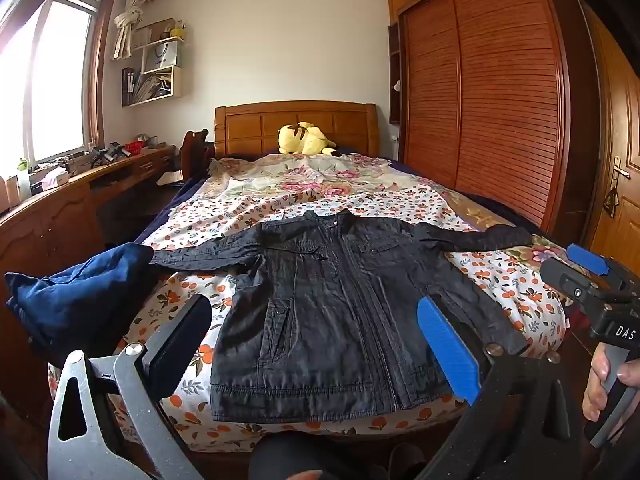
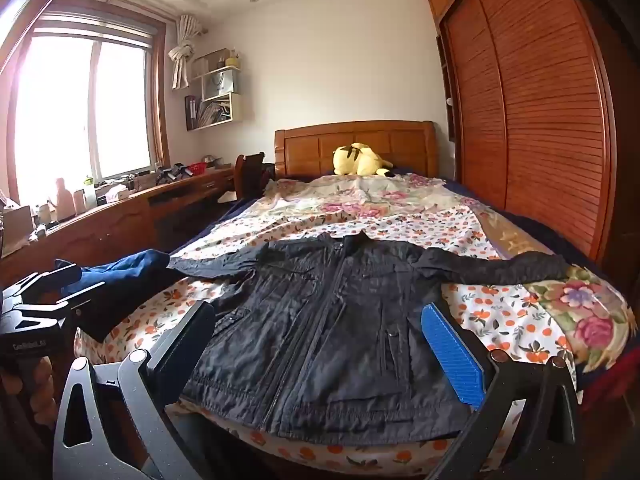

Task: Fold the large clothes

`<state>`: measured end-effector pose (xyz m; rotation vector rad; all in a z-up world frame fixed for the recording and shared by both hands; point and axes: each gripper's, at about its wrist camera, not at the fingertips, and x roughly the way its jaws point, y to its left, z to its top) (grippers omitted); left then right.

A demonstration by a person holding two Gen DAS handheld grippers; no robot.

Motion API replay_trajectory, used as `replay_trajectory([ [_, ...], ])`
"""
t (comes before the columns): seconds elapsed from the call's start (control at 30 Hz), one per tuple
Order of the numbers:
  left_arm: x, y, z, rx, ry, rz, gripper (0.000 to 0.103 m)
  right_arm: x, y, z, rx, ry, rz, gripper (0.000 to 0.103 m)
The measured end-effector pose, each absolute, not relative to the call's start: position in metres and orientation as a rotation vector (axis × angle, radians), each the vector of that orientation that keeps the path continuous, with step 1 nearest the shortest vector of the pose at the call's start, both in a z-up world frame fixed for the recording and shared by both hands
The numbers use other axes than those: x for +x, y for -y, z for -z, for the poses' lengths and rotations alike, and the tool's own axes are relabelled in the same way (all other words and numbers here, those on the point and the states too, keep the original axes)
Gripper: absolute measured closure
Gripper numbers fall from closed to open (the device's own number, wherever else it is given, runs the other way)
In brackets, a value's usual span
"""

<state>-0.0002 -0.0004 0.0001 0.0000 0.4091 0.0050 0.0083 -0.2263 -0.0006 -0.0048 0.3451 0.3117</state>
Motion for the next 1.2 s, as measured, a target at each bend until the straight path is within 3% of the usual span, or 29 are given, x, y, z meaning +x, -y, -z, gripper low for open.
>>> replay_trajectory([
  [1.2, -0.0005, -0.0034, 0.0000, -0.010, -0.412, -0.019, 0.000, 0.0073, 0.2265, 0.0012, 0.002, -0.337, -0.312, 0.000],
])
